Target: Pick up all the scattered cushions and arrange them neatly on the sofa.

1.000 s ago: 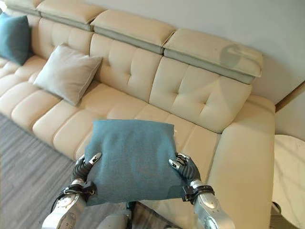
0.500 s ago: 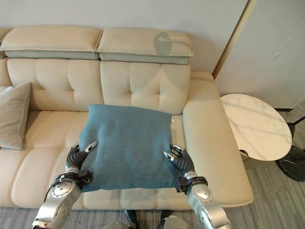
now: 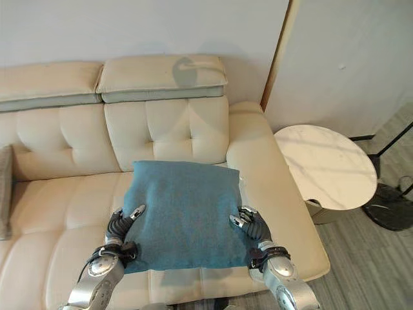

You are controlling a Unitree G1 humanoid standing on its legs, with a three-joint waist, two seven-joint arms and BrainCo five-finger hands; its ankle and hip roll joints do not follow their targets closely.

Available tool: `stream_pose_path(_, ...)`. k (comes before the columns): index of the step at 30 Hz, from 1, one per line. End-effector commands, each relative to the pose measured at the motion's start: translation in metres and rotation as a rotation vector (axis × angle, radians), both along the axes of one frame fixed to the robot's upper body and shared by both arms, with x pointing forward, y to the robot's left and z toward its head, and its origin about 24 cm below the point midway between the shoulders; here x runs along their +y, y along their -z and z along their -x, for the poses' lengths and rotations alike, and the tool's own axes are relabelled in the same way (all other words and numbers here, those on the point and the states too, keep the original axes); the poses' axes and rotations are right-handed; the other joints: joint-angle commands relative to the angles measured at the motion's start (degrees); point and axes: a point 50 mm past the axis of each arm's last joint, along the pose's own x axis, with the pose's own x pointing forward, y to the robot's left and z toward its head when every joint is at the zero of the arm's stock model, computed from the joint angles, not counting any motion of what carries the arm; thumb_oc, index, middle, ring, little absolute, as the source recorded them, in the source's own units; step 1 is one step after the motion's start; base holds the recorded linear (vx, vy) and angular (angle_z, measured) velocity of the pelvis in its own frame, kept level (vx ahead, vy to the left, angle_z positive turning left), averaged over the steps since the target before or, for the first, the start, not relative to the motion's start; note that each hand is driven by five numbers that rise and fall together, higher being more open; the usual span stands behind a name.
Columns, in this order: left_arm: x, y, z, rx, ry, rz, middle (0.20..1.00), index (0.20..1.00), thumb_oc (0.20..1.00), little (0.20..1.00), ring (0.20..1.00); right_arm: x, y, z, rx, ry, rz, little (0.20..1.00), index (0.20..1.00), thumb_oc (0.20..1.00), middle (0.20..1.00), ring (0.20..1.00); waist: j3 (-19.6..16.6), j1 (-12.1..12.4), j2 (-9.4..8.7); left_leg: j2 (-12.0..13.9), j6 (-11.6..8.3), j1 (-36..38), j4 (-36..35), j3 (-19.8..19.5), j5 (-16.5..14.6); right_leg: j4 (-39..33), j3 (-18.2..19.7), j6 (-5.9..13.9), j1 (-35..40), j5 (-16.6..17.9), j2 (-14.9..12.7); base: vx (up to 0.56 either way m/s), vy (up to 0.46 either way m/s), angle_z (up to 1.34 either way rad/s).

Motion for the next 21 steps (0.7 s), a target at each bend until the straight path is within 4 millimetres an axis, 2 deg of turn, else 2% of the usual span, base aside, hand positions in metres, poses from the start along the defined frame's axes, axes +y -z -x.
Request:
stream_pose_path(1, -0.023, -0.044, -0.027, -0.253, 0.115, -0.002, 0.200, 0.200, 0.200, 0.200, 0.200, 0.049, -0.053, -0.021, -0.284, -0.149, -0.154, 0.200, 0.200, 0.200, 0.200, 0.200, -1.0, 0.1, 0.35, -1.8, -0.85, 2.4, -0.4, -0.1, -5.9, -0.3, -0.2, 2.28, 0.4, -5.2, -1.5, 0.11, 0.171, 0.03)
stream_pose_path(3, -0.027, -0.046, -0.032, -0.263, 0.125, -0.019, 0.200, 0.200, 0.200, 0.200, 0.200, 0.055, -0.058, -0.029, -0.311, -0.140, -0.146, 0.200, 0.200, 0.200, 0.200, 0.200, -0.8, 0.2, 0.59, -2.1, -0.38, 2.9, -0.4, 0.4, -6.7, -0.3, 0.3, 2.51, 0.4, -5.2, -1.6, 0.10, 0.142, 0.02)
stream_pose_path(6, -0.044, -0.069, -0.056, -0.360, 0.135, -0.031, 0.200, 0.200, 0.200, 0.200, 0.200, 0.073, -0.090, -0.057, -0.448, -0.135, -0.104, 0.200, 0.200, 0.200, 0.200, 0.200, 1.3, 0.6, 0.64, -2.4, 0.11, 2.0, -0.4, 0.9, -6.9, -0.3, 0.6, 2.78, -1.1, -4.6, -2.0, -0.05, 0.119, -0.09)
stream_pose_path(8, -0.057, -0.113, -0.089, -0.518, 0.133, -0.077, 0.200, 0.200, 0.200, 0.200, 0.200, 0.087, -0.133, -0.086, -0.601, -0.121, -0.057, 0.200, 0.200, 0.200, 0.200, 0.200, 4.4, 0.9, 0.72, -2.6, 0.22, -1.5, -0.4, 0.5, -6.1, -0.3, 0.9, 2.88, -5.0, -3.3, -2.4, -0.28, 0.086, -0.01)
stream_pose_path(10, -0.066, -0.184, -0.125, -0.739, 0.098, -0.151, 0.200, 0.200, 0.200, 0.200, 0.200, 0.097, -0.197, -0.111, -0.806, -0.083, -0.020, 0.200, 0.200, 0.200, 0.200, 0.200, 7.8, 1.0, 0.94, -2.7, 0.08, -8.1, 0.8, 0.1, -4.5, 2.9, 1.4, 2.99, -12.7, -2.2, -3.1, -0.40, 0.066, 0.08)
stream_pose_path(11, -0.074, -0.218, -0.134, -0.839, 0.096, -0.183, 0.200, 0.200, 0.200, 0.200, 0.200, 0.100, -0.228, -0.118, -0.898, -0.062, -0.002, 0.200, 0.200, 0.200, 0.200, 0.200, 8.7, 0.9, 0.76, -2.8, -0.08, -12.3, 3.2, 0.0, -4.3, 5.1, 1.4, 2.96, -16.9, -1.7, -3.5, -0.35, 0.054, 0.08)
stream_pose_path(13, -0.080, -0.278, -0.146, -1.004, 0.065, -0.324, 0.200, 0.200, 0.200, 0.200, 0.200, 0.101, -0.282, -0.127, -1.042, 0.015, -0.001, 0.200, 0.200, 0.200, 0.200, 0.200, 9.4, 0.7, 0.56, -2.9, -0.24, -20.3, 8.1, 0.2, -4.3, 9.2, 1.3, 2.96, -24.7, -1.6, -4.5, -0.21, 0.048, -0.03)
stream_pose_path(16, -0.084, -0.344, -0.150, -1.162, -0.018, -0.485, 0.200, 0.200, 0.200, 0.200, 0.200, 0.099, -0.343, -0.130, -1.209, 0.117, 0.059, 0.200, 0.200, 0.200, 0.200, 0.200, 9.7, 0.2, 0.54, -3.3, -0.43, -30.0, 13.3, -0.6, -4.5, 13.2, 1.4, 3.27, -33.4, -1.9, -5.7, -0.07, 0.060, 0.04)
stream_pose_path(19, -0.077, -0.395, -0.151, -1.223, -0.124, -0.657, 0.200, 0.200, 0.200, 0.200, 0.200, 0.094, -0.385, -0.134, -1.294, 0.202, 0.184, 0.200, 0.200, 0.200, 0.200, 0.200, 10.1, 0.1, 0.48, -3.3, -0.20, -38.3, 17.0, -1.1, -4.8, 16.5, 2.0, 3.44, -41.3, -1.9, -6.5, -0.01, 0.063, 0.10)
stream_pose_path(21, -0.065, -0.425, -0.149, -1.230, -0.203, -0.807, 0.200, 0.200, 0.200, 0.200, 0.200, 0.090, -0.410, -0.134, -1.342, 0.250, 0.294, 0.200, 0.200, 0.200, 0.200, 0.200, 11.0, 0.2, 0.28, -3.3, 0.24, -43.1, 19.2, -1.2, -5.2, 18.1, 2.4, 3.74, -45.9, -1.4, -6.9, 0.00, 0.060, 0.08)
